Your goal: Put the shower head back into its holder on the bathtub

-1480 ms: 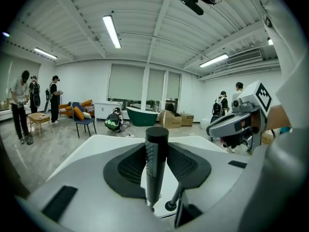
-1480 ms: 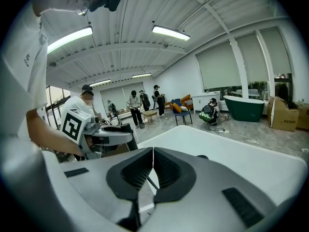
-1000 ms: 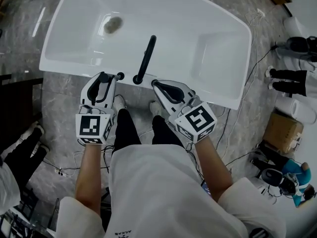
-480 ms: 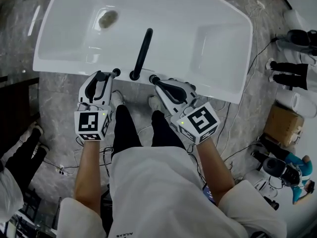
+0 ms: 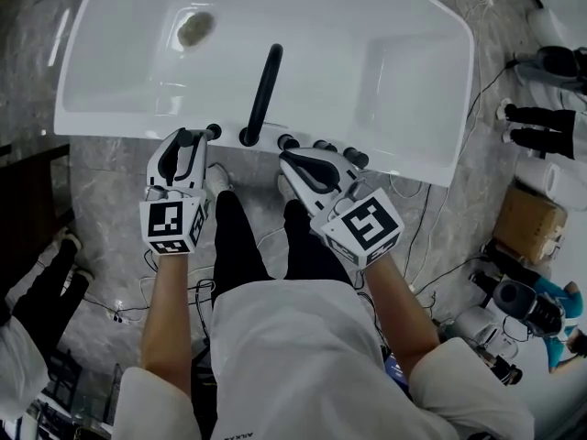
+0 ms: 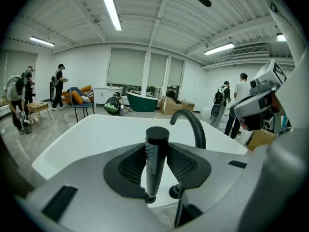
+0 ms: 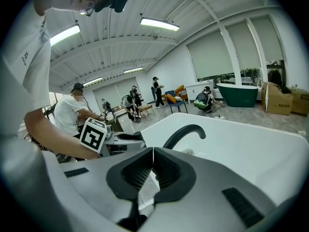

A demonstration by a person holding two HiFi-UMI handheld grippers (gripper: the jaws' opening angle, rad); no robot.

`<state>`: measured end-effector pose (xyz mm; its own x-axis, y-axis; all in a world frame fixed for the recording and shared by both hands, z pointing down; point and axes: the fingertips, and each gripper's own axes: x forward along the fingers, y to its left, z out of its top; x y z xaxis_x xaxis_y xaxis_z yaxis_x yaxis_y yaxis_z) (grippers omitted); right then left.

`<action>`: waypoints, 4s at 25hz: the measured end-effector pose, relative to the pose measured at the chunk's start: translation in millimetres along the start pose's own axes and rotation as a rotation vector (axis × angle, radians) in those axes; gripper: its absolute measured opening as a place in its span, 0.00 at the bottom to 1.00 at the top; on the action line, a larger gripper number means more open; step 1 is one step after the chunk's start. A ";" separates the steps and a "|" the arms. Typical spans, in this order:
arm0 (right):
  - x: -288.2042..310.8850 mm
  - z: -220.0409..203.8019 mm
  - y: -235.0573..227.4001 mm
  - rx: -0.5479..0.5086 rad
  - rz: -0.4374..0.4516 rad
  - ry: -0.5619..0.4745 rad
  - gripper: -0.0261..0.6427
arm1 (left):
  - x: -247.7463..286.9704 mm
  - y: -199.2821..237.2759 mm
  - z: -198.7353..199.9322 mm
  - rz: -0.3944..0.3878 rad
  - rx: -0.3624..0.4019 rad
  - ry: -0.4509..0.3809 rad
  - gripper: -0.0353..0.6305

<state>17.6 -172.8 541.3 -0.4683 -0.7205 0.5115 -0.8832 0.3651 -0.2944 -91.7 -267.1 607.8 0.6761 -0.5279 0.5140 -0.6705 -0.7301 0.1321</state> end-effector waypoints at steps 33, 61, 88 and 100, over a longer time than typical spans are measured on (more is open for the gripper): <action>1.3 -44.7 -11.5 0.061 -0.041 0.020 0.06 | 44.7 5.8 -83.0 0.026 -0.011 0.116 0.27; -29.8 7.4 22.2 -0.056 0.050 -0.039 0.07 | -40.3 -22.6 -29.0 0.058 -0.020 0.108 0.23; -125.0 40.2 63.2 -0.256 0.303 -0.165 0.06 | -172.8 -134.7 75.3 0.219 -0.108 -0.195 0.07; -126.3 50.9 85.2 -0.233 0.240 -0.185 0.06 | -204.5 -125.8 77.7 0.154 -0.082 -0.211 0.07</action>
<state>2.8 -80.7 410.5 -0.6687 -0.6847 0.2901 -0.7412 0.6450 -0.1861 -121.9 -101.1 420.2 0.6074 -0.7147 0.3469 -0.7868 -0.6014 0.1385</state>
